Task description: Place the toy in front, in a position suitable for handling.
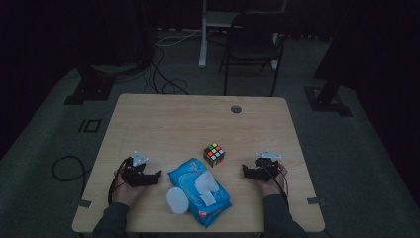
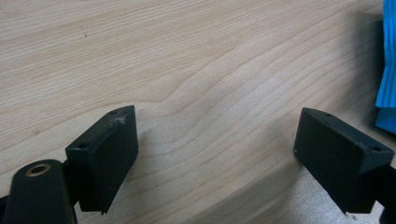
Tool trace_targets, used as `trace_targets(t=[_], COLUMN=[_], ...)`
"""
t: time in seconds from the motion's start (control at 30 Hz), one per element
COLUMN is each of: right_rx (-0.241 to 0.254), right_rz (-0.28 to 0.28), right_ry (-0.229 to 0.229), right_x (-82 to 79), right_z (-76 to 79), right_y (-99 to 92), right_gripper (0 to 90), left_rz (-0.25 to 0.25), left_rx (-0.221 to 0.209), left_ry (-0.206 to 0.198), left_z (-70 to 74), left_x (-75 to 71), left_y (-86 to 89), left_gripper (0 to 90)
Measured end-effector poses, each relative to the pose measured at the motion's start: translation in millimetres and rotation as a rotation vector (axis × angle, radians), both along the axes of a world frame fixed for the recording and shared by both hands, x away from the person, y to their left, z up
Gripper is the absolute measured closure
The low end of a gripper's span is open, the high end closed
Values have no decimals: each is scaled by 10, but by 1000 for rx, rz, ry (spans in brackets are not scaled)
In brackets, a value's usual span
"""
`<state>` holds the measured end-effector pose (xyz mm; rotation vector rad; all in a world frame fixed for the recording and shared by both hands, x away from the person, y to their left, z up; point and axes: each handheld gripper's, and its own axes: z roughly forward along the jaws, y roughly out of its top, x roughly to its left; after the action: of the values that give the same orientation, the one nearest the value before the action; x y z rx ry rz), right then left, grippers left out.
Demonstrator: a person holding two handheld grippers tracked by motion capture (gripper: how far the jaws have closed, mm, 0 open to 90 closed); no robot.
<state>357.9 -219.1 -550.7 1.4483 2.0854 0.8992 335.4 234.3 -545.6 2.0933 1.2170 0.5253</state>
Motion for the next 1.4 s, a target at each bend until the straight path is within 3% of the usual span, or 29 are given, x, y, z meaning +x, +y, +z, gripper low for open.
trace_targets(t=[0.17,0.2,0.3,0.4,0.47,0.6,0.7,0.8,0.83,0.9,0.97,1.13,1.23,1.27,1.4], right_rx=[-12,-13,32,42,44,86,86,85,75,73,64,17,-13,-29,-29], right_rz=[45,64,98,135,163,239,284,303,363,404,434,502,533,571,607], right_ry=[30,33,28,2,-17,-37,-28,-25,-30,-41,-41,23,31,35,39], right_x=[-17,-47,-88,-157,-208,-378,-478,-511,-627,-703,-771,-881,-918,-954,-993], right_z=[35,67,81,134,177,244,251,251,270,297,315,243,223,223,219], right_y=[-30,-42,-51,-10,17,64,118,146,240,279,302,329,349,366,366], right_gripper=[119,298,395,432,437,440,458,465,471,471,471,520,526,527,559], left_rz=[-12,-13,-3,1,-15,-10,-18,-24,-58,-76,-99,-167,-193,-215,-244], left_rx=[2,3,2,0,-37,-96,-123,-123,-109,-99,-97,-99,-105,-114,-108], left_ry=[4,7,9,18,25,-44,-68,-76,-72,-66,-57,-56,-57,-54,-50], left_z=[-1,7,26,49,95,272,370,396,448,466,478,529,566,604,623], left_x=[6,1,-16,-29,-51,-137,-200,-223,-278,-298,-315,-374,-398,-416,-417], left_y=[-2,8,34,47,72,106,94,79,-2,-62,-132,-329,-393,-442,-517], left_gripper=[119,127,195,258,396,413,407,412,435,446,459,490,502,509,535])
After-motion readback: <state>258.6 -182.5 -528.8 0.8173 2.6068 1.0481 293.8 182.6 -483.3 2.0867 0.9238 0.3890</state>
